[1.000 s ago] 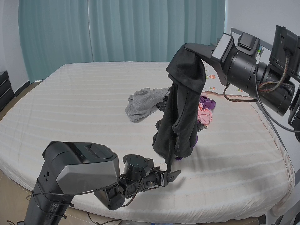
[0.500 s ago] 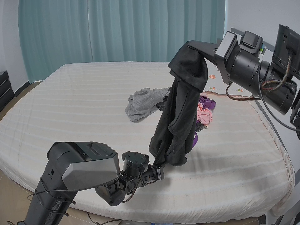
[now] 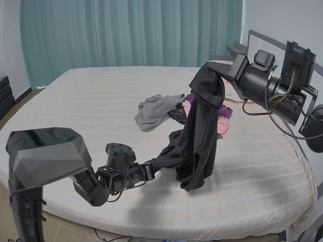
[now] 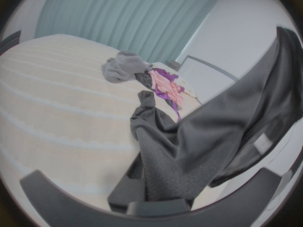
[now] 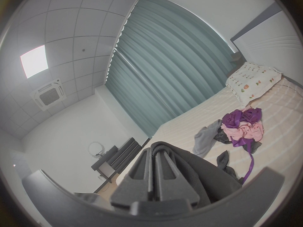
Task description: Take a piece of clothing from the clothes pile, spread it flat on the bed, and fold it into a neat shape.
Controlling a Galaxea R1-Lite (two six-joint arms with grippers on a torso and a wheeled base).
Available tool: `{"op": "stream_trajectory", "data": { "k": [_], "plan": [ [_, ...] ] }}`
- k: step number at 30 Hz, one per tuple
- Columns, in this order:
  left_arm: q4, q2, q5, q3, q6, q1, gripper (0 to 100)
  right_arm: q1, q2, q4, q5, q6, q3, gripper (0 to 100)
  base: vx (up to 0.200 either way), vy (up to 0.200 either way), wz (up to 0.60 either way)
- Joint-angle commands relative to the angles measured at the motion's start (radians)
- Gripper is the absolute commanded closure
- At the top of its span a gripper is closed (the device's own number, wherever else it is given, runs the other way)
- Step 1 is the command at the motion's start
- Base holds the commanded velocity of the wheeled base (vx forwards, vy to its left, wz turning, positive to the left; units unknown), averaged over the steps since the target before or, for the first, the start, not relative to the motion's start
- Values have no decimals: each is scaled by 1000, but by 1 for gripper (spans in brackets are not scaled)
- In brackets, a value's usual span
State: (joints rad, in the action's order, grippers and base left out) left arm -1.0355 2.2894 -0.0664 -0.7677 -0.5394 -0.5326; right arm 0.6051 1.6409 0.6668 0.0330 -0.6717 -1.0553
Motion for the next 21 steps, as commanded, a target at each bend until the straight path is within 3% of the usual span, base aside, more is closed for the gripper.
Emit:
{"op": "stream_trajectory", "data": {
  "k": [1,3,7,14,21],
  "plan": [
    [210,-312,-6,-32,-94,88,100,-73,123,7,5,-6,-5,100,0,0,0],
    [387,-399,-4,-127,-168,135,100,-103,155,14,7,-12,-22,100,0,0,0],
    [539,-459,-3,-254,-257,195,100,-157,192,53,5,-14,-77,100,0,0,0],
    [545,-510,3,-298,-266,217,100,-202,185,126,-2,-31,-80,100,0,0,0],
    [537,-462,-6,-193,-315,183,100,-191,221,212,4,-40,198,100,0,0,0]
  ]
}}
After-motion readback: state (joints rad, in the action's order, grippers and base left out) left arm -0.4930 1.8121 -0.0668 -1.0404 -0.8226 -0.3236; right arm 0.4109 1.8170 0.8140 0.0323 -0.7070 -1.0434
